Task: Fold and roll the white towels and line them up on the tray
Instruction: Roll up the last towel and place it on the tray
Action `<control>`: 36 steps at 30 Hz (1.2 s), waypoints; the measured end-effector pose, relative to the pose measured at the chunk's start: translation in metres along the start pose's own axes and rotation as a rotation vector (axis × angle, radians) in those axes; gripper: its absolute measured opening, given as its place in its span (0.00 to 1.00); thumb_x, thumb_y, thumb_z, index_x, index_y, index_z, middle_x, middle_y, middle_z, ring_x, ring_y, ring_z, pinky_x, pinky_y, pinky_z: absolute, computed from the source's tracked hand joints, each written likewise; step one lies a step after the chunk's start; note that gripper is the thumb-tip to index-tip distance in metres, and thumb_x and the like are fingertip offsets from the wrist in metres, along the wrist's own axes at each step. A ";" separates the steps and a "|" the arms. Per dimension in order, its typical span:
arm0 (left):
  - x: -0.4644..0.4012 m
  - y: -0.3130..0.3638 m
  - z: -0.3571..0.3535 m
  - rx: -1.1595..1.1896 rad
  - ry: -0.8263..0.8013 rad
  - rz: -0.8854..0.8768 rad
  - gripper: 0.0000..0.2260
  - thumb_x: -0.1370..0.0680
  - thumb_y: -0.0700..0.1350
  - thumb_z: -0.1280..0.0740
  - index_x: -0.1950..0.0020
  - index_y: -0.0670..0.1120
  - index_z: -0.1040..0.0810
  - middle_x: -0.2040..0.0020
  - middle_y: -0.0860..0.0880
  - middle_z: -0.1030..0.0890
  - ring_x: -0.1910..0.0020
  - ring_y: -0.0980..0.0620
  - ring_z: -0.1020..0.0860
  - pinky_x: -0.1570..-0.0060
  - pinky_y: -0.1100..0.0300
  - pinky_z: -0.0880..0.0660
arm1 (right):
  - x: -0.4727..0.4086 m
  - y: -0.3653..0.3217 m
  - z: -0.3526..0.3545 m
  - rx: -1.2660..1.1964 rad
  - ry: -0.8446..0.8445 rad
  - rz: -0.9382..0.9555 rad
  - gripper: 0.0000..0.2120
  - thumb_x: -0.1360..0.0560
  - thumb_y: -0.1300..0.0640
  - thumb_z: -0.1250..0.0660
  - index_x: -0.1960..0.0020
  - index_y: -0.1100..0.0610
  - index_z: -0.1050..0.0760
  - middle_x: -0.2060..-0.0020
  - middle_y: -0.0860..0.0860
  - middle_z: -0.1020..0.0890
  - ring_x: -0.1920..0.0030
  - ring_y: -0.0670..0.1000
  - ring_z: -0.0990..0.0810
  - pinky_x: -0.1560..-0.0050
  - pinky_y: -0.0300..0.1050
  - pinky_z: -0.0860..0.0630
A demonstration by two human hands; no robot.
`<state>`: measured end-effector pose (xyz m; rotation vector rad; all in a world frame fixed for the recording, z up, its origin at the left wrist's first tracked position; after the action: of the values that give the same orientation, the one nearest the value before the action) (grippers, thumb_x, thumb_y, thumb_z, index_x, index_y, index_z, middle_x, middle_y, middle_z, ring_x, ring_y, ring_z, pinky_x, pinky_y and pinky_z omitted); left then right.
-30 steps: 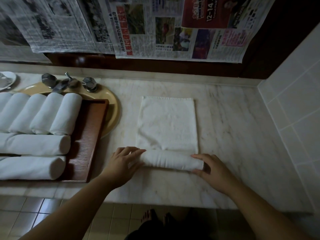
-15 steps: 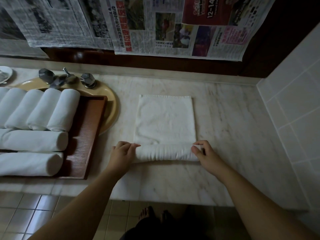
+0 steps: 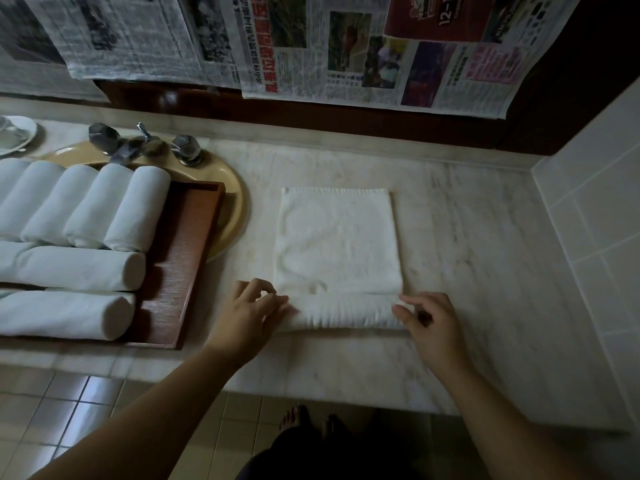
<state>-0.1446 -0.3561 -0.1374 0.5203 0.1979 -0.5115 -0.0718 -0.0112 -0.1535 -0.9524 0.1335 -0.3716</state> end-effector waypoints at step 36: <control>-0.012 0.002 -0.001 -0.136 0.070 0.266 0.18 0.18 0.59 0.34 0.35 0.50 0.16 0.38 0.48 0.20 0.44 0.42 0.25 0.49 0.48 0.23 | -0.056 -0.023 -0.017 0.186 -0.211 0.075 0.18 0.26 0.50 0.21 0.38 0.52 0.16 0.47 0.46 0.25 0.54 0.41 0.21 0.52 0.24 0.32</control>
<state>-0.1542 -0.3487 -0.1340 0.4236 0.2250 -0.2193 -0.1343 -0.0154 -0.1470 -0.7949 -0.0572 -0.2088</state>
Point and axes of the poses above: each hand's wrist, its own x-axis away from the middle knuckle, its own z-axis out of the back of the hand, y = z × x, the point moved 9 cm from there along -x, towards the middle knuckle
